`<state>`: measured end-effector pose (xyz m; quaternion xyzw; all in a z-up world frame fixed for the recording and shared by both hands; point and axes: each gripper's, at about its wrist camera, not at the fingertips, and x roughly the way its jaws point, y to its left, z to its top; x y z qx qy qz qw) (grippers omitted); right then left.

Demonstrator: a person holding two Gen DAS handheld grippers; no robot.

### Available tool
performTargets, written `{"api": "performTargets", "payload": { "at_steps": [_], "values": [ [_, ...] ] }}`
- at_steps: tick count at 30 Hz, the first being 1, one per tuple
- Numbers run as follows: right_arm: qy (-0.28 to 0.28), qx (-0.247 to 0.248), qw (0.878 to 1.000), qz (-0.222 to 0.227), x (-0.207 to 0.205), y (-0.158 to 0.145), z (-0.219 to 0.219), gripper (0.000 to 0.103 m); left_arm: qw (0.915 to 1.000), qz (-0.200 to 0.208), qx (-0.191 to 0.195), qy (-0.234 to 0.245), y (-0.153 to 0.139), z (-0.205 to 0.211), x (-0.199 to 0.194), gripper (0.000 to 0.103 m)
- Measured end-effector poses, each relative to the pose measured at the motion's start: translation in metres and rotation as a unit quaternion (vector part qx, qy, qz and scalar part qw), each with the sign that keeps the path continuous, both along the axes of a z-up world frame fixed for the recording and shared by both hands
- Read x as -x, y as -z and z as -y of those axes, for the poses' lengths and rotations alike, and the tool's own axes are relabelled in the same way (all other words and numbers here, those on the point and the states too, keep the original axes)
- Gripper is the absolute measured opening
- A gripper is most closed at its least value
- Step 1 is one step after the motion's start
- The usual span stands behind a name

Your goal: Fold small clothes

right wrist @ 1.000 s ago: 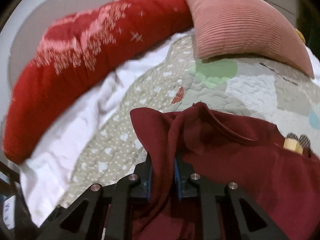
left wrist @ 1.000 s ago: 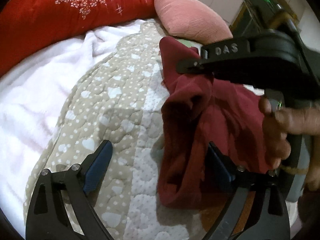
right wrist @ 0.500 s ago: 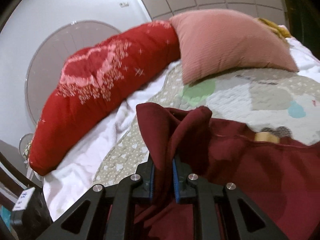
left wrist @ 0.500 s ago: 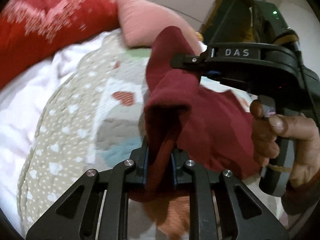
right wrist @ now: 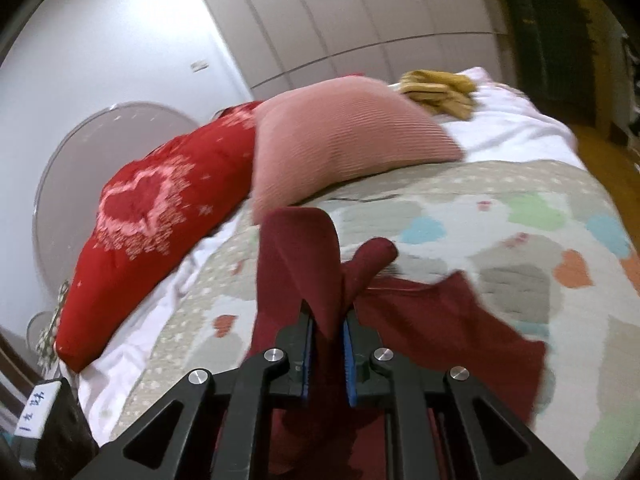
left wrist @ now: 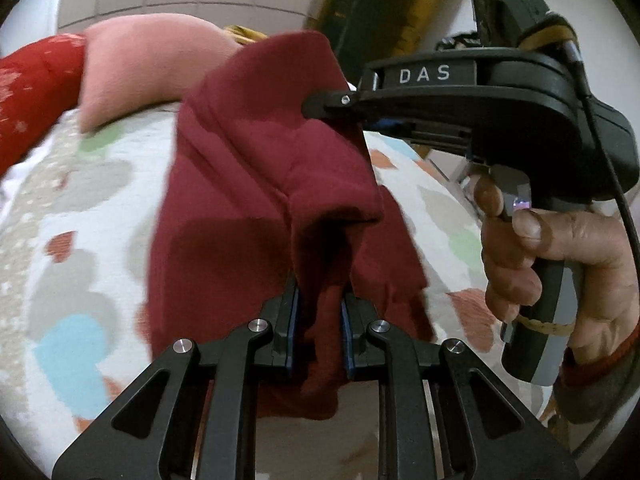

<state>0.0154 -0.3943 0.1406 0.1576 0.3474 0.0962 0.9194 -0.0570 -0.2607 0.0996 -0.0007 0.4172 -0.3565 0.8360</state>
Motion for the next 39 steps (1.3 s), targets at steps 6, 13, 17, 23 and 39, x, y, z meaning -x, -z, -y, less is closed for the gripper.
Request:
{"api": "performTargets", "payload": {
  "at_steps": [6, 13, 17, 23, 39],
  "values": [
    [0.057, 0.015, 0.998, -0.035, 0.012, 0.028, 0.051, 0.011, 0.9991, -0.026, -0.01, 0.032, 0.022, 0.037, 0.001, 0.016],
    [0.102, 0.0, 0.991, -0.092, -0.002, 0.083, 0.072, 0.012, 0.9971, -0.052, 0.008, 0.055, 0.0, 0.0, 0.008, 0.044],
    [0.142, -0.045, 0.986, -0.072, 0.019, 0.068, 0.092, 0.02, 0.9989, -0.023, 0.013, 0.039, -0.015, -0.038, 0.019, 0.053],
    [0.099, -0.096, 0.989, -0.05, 0.069, 0.046, 0.081, 0.065, 0.9985, -0.024, -0.029, -0.039, 0.005, -0.069, -0.011, 0.053],
    [0.084, 0.041, 0.991, -0.096, 0.058, 0.087, 0.049, 0.019, 0.9961, -0.036, -0.071, -0.037, 0.036, -0.033, -0.012, 0.053]
  ]
}}
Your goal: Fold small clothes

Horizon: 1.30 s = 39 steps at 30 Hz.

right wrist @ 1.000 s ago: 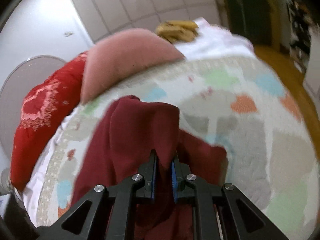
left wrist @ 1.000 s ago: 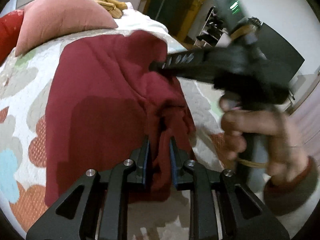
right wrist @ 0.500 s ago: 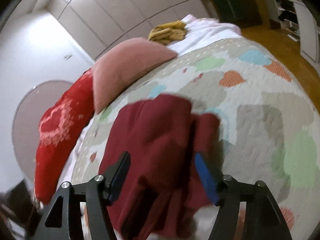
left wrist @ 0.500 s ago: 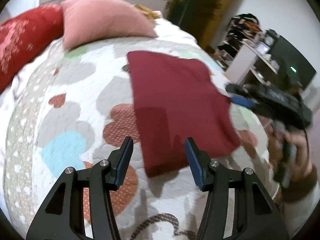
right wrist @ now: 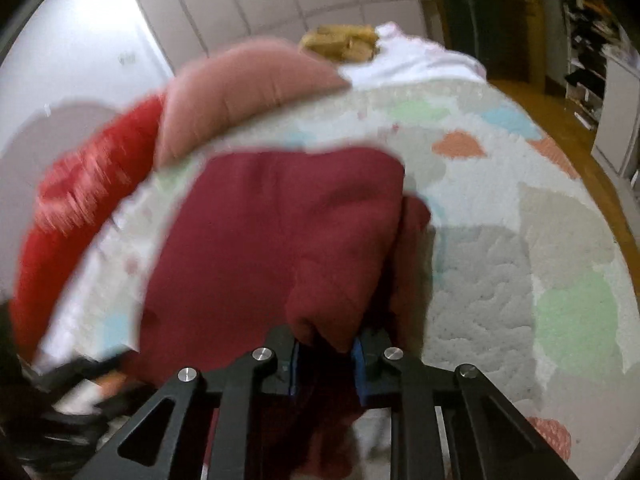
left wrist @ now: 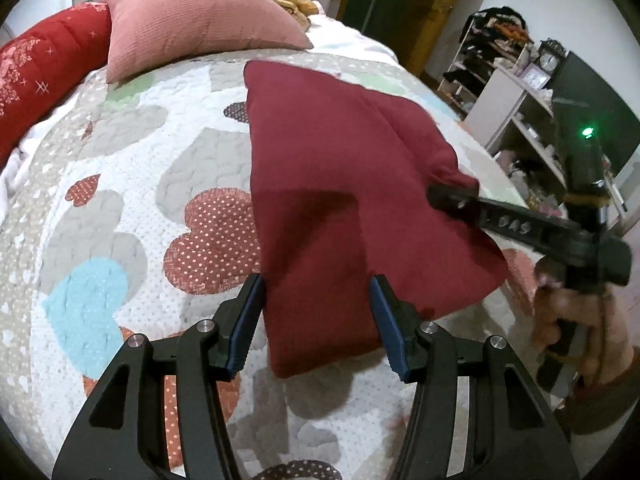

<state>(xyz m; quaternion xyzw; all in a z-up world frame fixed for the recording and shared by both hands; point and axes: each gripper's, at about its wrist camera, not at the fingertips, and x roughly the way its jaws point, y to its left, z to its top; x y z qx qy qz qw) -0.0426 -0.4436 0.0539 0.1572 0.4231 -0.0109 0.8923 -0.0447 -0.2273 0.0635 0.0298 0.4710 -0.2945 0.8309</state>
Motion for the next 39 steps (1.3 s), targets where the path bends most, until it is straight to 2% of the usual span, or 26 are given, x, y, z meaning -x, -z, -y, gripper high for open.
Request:
{"api": "performTargets", "payload": {
  "at_steps": [2, 3, 5, 7, 9, 11, 13, 16, 19, 21, 24, 27, 31, 35, 39],
  "values": [
    [0.009, -0.022, 1.0, 0.009, 0.002, 0.006, 0.005, 0.023, 1.0, 0.001, 0.001, -0.001, -0.005, -0.005, 0.001, 0.053],
    [0.014, -0.042, 0.999, 0.017, 0.007, 0.003, 0.012, 0.032, 0.9999, 0.012, 0.001, -0.002, -0.01, -0.008, 0.002, 0.053],
    [0.034, -0.058, 0.997, 0.028, 0.019, -0.008, 0.023, 0.04, 0.9993, 0.036, -0.007, -0.009, -0.018, -0.012, 0.002, 0.053],
    [0.047, -0.049, 0.997, 0.047, 0.031, -0.023, 0.028, 0.04, 0.9984, 0.052, -0.008, -0.019, -0.025, -0.014, -0.003, 0.053],
    [0.053, -0.024, 0.996, 0.073, 0.04, -0.044, 0.023, 0.04, 0.9984, 0.051, -0.006, -0.026, -0.027, -0.011, -0.01, 0.053],
    [0.032, 0.004, 0.994, 0.101, 0.04, -0.062, 0.01, 0.04, 0.998, 0.053, -0.005, -0.033, -0.027, -0.006, -0.017, 0.053],
    [0.009, 0.022, 0.994, 0.107, 0.034, -0.067, -0.004, 0.039, 0.9972, 0.063, -0.012, -0.037, -0.025, 0.004, -0.026, 0.053],
    [-0.011, 0.043, 0.995, 0.094, 0.013, -0.056, -0.016, 0.037, 0.9973, 0.059, -0.025, -0.037, -0.014, 0.015, -0.038, 0.053],
    [-0.001, 0.059, 0.996, 0.067, -0.012, -0.032, -0.009, 0.035, 0.9979, 0.048, -0.027, -0.033, -0.005, 0.023, -0.048, 0.053],
    [0.014, 0.067, 0.996, 0.049, -0.027, -0.016, -0.001, 0.035, 0.9979, 0.048, -0.028, -0.034, -0.004, 0.027, -0.05, 0.061],
    [0.023, 0.044, 0.998, 0.035, -0.044, 0.005, 0.015, 0.034, 0.9977, 0.052, -0.028, -0.035, 0.0, 0.029, -0.053, 0.067],
    [0.026, 0.04, 0.998, 0.035, -0.047, 0.004, 0.017, 0.034, 0.998, 0.045, -0.023, -0.039, 0.001, 0.027, -0.054, 0.067],
    [0.025, 0.043, 0.998, 0.03, -0.031, -0.013, 0.011, 0.035, 0.9977, 0.045, -0.028, -0.043, -0.001, 0.025, -0.051, 0.067],
    [0.003, 0.043, 0.998, 0.051, 0.006, -0.034, -0.004, 0.036, 0.9978, 0.04, -0.027, -0.046, -0.001, 0.024, -0.05, 0.067],
    [-0.015, 0.06, 0.997, 0.055, 0.037, -0.031, -0.022, 0.037, 0.9975, 0.042, -0.029, -0.05, 0.001, 0.025, -0.048, 0.067]
  ]
}}
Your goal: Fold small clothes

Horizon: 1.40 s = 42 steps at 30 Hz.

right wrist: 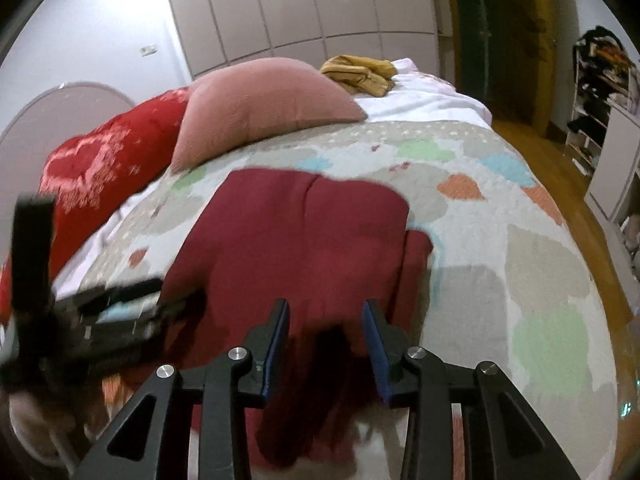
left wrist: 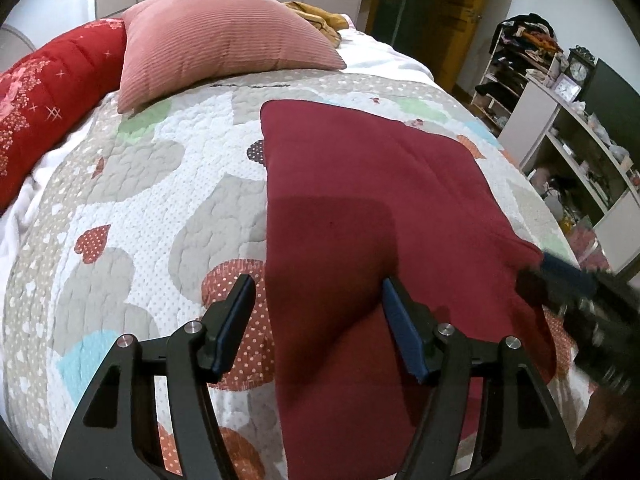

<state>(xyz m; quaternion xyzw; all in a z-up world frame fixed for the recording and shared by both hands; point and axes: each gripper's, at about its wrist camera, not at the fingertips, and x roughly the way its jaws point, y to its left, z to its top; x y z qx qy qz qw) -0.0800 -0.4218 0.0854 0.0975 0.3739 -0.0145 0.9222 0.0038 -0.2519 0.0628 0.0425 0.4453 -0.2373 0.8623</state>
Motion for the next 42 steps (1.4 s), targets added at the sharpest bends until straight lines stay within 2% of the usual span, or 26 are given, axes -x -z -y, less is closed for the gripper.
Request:
{"api": "performTargets", "payload": {
  "at_steps": [3, 5, 6, 10, 13, 16, 18, 19, 21, 26, 27, 31, 33, 35, 36, 37, 38, 39, 42],
  "values": [
    [0.004, 0.017, 1.0, -0.024, 0.003, 0.02, -0.002, 0.037, 1.0, -0.001, -0.002, -0.002, 0.001, 0.0, 0.001, 0.067],
    [0.002, -0.003, 0.999, -0.05, -0.003, 0.039, 0.003, 0.037, 1.0, -0.005, -0.003, -0.003, 0.002, 0.0, 0.001, 0.067],
    [0.003, -0.011, 0.999, -0.048, -0.004, 0.043, 0.006, 0.038, 1.0, -0.005, -0.004, -0.003, 0.003, 0.0, 0.002, 0.067],
    [0.006, -0.026, 0.999, -0.047, 0.0, 0.036, 0.008, 0.038, 0.9999, -0.014, -0.003, -0.001, 0.001, -0.004, 0.004, 0.067],
    [0.01, -0.034, 0.999, -0.033, 0.01, 0.026, 0.01, 0.041, 0.9994, -0.03, 0.019, -0.004, -0.002, -0.014, 0.004, 0.066],
    [0.031, -0.055, 0.998, -0.001, 0.02, 0.016, 0.019, 0.053, 0.9976, -0.046, 0.05, -0.01, -0.003, -0.026, 0.002, 0.067],
    [0.053, -0.068, 0.996, 0.017, 0.022, 0.012, 0.029, 0.077, 0.9955, -0.057, 0.074, -0.015, -0.004, -0.033, -0.001, 0.067],
    [0.064, -0.076, 0.995, 0.022, 0.021, 0.012, 0.035, 0.08, 0.9937, -0.066, 0.089, -0.019, -0.003, -0.037, -0.004, 0.067],
    [0.071, -0.097, 0.993, 0.02, 0.013, 0.014, 0.043, 0.08, 0.9911, -0.078, 0.106, -0.022, -0.002, -0.039, -0.008, 0.071],
    [0.063, -0.156, 0.986, 0.01, -0.017, 0.032, 0.059, 0.08, 0.9848, -0.114, 0.13, -0.02, 0.009, -0.033, -0.022, 0.072],
    [0.062, -0.166, 0.984, 0.01, -0.022, 0.036, 0.061, 0.08, 0.9843, -0.116, 0.132, -0.016, 0.012, -0.032, -0.024, 0.078],
    [0.063, -0.21, 0.976, -0.003, -0.043, 0.058, 0.07, 0.088, 0.9805, -0.131, 0.146, -0.006, 0.025, -0.024, -0.03, 0.086],
    [0.063, -0.218, 0.974, 0.011, -0.047, 0.061, 0.071, 0.089, 0.9794, -0.132, 0.152, -0.004, 0.027, -0.022, -0.033, 0.091],
    [0.051, -0.216, 0.975, 0.017, -0.051, 0.062, 0.066, 0.089, 0.9799, -0.131, 0.15, 0.0, 0.027, -0.018, -0.034, 0.091],
    [0.041, -0.212, 0.976, 0.016, -0.054, 0.063, 0.062, 0.083, 0.9807, -0.131, 0.146, 0.001, 0.026, -0.017, -0.035, 0.089],
    [0.035, -0.205, 0.978, 0.013, -0.057, 0.062, 0.058, 0.071, 0.9817, -0.127, 0.142, 0.008, 0.023, -0.015, -0.033, 0.083],
    [0.024, -0.201, 0.979, 0.012, -0.059, 0.06, 0.053, 0.059, 0.9811, -0.127, 0.144, 0.018, 0.021, -0.013, -0.031, 0.067],
    [0.028, -0.189, 0.981, 0.015, -0.058, 0.056, 0.048, 0.049, 0.9826, -0.122, 0.139, 0.02, 0.017, -0.012, -0.028, 0.061],
    [0.028, -0.153, 0.987, 0.043, -0.045, 0.033, 0.034, 0.036, 0.9851, -0.109, 0.13, 0.03, 0.005, -0.018, -0.018, 0.051]
  ]
}}
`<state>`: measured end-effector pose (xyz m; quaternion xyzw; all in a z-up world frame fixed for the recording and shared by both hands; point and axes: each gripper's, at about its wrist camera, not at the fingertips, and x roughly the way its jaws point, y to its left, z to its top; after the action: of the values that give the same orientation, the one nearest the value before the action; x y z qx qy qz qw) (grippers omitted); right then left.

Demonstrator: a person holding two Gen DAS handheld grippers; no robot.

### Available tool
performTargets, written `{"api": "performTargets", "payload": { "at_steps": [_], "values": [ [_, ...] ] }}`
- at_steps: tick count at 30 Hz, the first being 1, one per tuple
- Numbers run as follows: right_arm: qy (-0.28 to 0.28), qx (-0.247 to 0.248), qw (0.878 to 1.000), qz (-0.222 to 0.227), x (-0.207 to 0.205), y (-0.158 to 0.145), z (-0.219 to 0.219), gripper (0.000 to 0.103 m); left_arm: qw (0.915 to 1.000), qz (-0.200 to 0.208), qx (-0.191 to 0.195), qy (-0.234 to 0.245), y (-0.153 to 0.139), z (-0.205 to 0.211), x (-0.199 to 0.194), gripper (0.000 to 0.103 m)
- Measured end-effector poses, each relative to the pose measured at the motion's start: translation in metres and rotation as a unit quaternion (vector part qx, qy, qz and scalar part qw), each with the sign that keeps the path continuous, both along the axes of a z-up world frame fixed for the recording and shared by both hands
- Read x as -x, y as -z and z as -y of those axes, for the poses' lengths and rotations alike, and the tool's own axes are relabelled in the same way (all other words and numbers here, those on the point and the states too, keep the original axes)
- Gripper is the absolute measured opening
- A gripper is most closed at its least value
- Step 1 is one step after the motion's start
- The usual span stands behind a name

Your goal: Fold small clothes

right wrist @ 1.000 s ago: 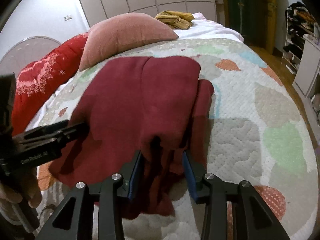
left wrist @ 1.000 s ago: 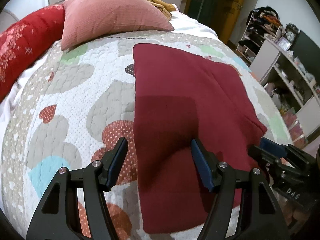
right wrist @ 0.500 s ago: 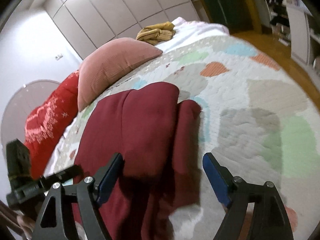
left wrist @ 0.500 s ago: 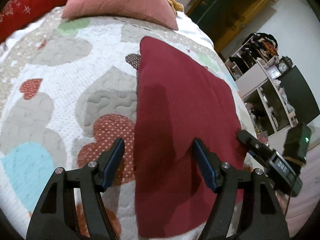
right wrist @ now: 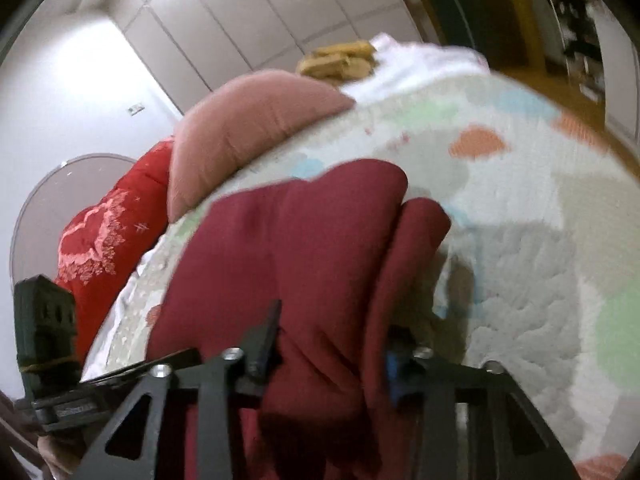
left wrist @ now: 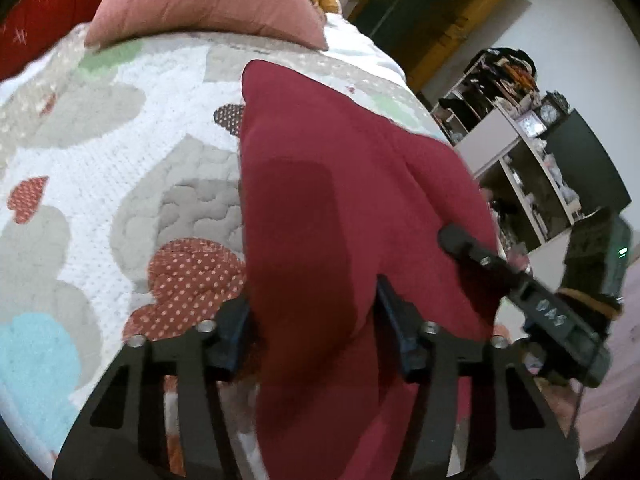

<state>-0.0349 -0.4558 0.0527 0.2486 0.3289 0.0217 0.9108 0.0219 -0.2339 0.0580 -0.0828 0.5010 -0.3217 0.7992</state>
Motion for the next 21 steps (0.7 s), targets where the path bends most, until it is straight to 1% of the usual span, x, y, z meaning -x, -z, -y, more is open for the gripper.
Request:
{"api": "performTargets", "payload": {
  "at_steps": [2, 6, 9, 11, 13, 14, 15, 16, 17, 18, 19, 21],
  "values": [
    [-0.008, -0.003, 1.0, 0.012, 0.01, -0.016, -0.008, 0.035, 1.0, -0.007, 0.006, -0.002, -0.009, -0.013, 0.01, 0.05],
    [-0.034, -0.014, 0.999, 0.012, 0.032, -0.036, -0.028, 0.034, 0.9999, 0.002, 0.014, -0.008, -0.03, -0.048, 0.041, 0.05],
    [-0.06, -0.044, 0.997, 0.01, 0.054, -0.039, -0.046, 0.034, 0.9998, 0.007, 0.008, -0.018, -0.039, -0.082, 0.074, 0.05],
    [-0.078, -0.053, 0.995, 0.011, 0.07, -0.036, -0.063, 0.034, 0.9996, 0.007, -0.006, -0.025, -0.036, -0.094, 0.093, 0.05],
    [-0.091, -0.042, 0.995, -0.002, 0.078, -0.026, -0.078, 0.037, 0.9991, 0.003, -0.028, -0.032, -0.024, -0.104, 0.108, 0.051],
    [-0.098, -0.028, 0.994, -0.027, 0.08, -0.015, -0.088, 0.041, 0.9986, -0.003, -0.04, -0.035, -0.016, -0.107, 0.113, 0.053],
    [-0.098, -0.017, 0.994, -0.046, 0.08, -0.007, -0.091, 0.048, 0.9981, -0.009, -0.048, -0.038, -0.009, -0.109, 0.115, 0.056],
    [-0.091, 0.003, 0.994, -0.065, 0.082, 0.0, -0.094, 0.05, 0.9977, -0.01, -0.052, -0.043, -0.005, -0.112, 0.119, 0.056],
    [-0.081, 0.019, 0.994, -0.067, 0.088, 0.001, -0.094, 0.051, 0.9974, 0.0, -0.052, -0.05, -0.007, -0.114, 0.123, 0.058],
    [-0.068, 0.025, 0.996, -0.057, 0.098, -0.005, -0.091, 0.051, 0.9967, 0.016, -0.056, -0.056, -0.013, -0.116, 0.127, 0.058],
    [-0.058, 0.028, 0.997, -0.046, 0.107, -0.012, -0.09, 0.051, 0.9956, 0.032, -0.062, -0.062, -0.019, -0.118, 0.131, 0.058],
    [-0.038, 0.052, 0.998, -0.011, 0.127, -0.034, -0.09, 0.051, 0.9916, 0.067, -0.077, -0.079, -0.032, -0.115, 0.134, 0.058]
  ]
}}
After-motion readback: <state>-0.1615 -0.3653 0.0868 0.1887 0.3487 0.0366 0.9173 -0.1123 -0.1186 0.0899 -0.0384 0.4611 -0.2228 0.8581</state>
